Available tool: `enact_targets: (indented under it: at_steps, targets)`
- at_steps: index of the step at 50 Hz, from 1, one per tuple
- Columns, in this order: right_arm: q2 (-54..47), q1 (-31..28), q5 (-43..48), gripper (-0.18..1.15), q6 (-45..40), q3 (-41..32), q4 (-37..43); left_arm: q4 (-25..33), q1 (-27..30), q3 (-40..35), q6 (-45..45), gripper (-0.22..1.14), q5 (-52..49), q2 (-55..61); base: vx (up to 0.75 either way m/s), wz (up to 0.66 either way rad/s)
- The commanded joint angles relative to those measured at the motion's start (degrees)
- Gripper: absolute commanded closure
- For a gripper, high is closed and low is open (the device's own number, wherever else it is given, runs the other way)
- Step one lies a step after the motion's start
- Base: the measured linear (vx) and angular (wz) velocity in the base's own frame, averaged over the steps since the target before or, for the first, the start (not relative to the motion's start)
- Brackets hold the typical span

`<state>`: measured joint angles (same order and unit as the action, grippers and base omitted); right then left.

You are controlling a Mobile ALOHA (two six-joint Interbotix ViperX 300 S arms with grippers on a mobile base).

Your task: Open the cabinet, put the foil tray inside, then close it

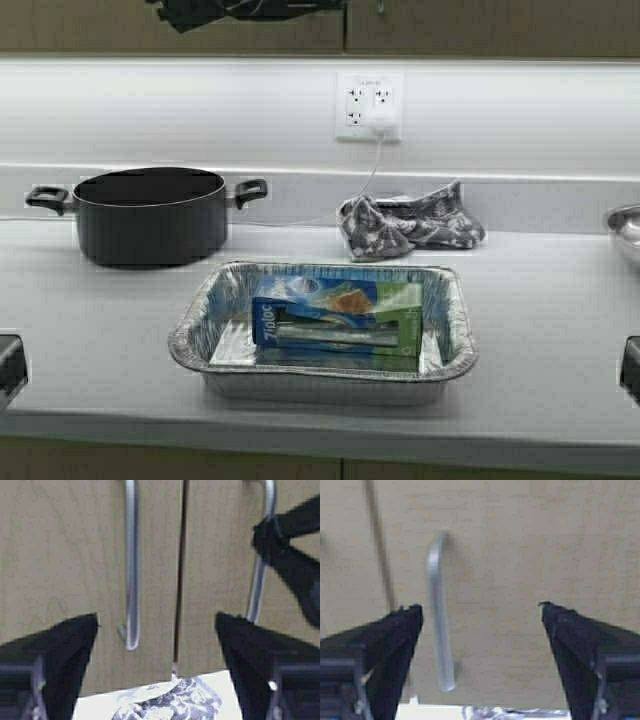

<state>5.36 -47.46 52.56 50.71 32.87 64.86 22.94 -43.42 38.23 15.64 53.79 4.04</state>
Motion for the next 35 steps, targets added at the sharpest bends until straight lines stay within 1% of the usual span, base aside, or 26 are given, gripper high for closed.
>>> enact_targets:
  at_steps: [1, 9, 13, 15, 17, 18, 22, 24, 28, 30, 31, 32, 33, 35]
  targets:
    - [-0.8, 0.8, 0.4, -0.04, 0.1, -2.3, -0.1, 0.8, -0.2, -1.9, 0.1, -0.09, 2.5, 0.5, 0.0, 0.0]
    - [-4.1, 1.5, 0.4, -0.04, 0.1, -5.5, -0.2, 1.4, -0.1, -3.9, 0.5, -0.08, 3.8, 2.9, 0.0, 0.0]
    - [-5.4, 1.5, 0.4, -0.03, 0.1, -6.7, -0.1, 2.6, -0.1, -4.7, 0.8, -0.07, 3.8, 4.0, 0.0, 0.0]
    - [-6.0, 1.5, 0.7, 0.0, 0.1, -7.0, 0.1, 3.5, -0.1, -5.1, 0.9, -0.05, 3.8, 4.3, 0.0, 0.0]
    - [-6.3, 1.5, 0.8, 0.06, 0.0, -7.2, 0.2, 4.7, -0.1, -5.4, 1.0, -0.01, 3.8, 4.7, 0.0, 0.0]
    - [-6.5, 1.5, 1.0, 0.1, 0.0, -7.3, 0.3, 5.4, -0.1, -5.5, 1.0, 0.02, 3.8, 4.7, 0.0, 0.0]
    - [-7.1, 1.5, 1.7, 0.33, 0.0, -8.1, 0.3, 9.7, -0.2, -6.3, 1.4, 0.27, 3.8, 5.0, 0.0, 0.0]
    - [-7.2, 1.5, 2.2, 0.49, 0.1, -8.3, 0.3, 10.8, -0.1, -6.7, 1.8, 0.43, 3.8, 5.0, 0.0, 0.0]
    - [-6.9, 1.5, 2.6, 0.83, 0.1, -7.9, 0.3, 11.1, -0.1, -6.9, 2.7, 0.81, 3.7, 5.0, 0.0, 0.0]
    - [-6.9, 1.5, 2.7, 0.97, 0.1, -7.8, 0.3, 11.0, -0.1, -6.9, 3.1, 0.96, 3.7, 5.0, 0.0, 0.01]
    - [-6.9, 1.5, 2.7, 1.02, 0.1, -7.7, 0.3, 10.9, -0.1, -6.9, 3.2, 1.01, 3.8, 5.0, 0.0, 0.0]
    - [-6.9, 1.5, 2.7, 1.03, 0.1, -7.6, 0.3, 10.8, -0.1, -6.8, 3.3, 1.02, 3.7, 4.9, 0.0, 0.0]
    - [-6.8, 1.5, 2.7, 1.03, 0.1, -7.5, 0.3, 10.7, -0.1, -6.7, 3.4, 1.01, 3.7, 4.9, 0.0, 0.0]
    - [-6.5, 1.5, 2.7, 0.98, 0.1, -7.0, 0.3, 10.5, -0.1, -6.4, 3.3, 0.96, 3.6, 4.7, 0.0, 0.0]
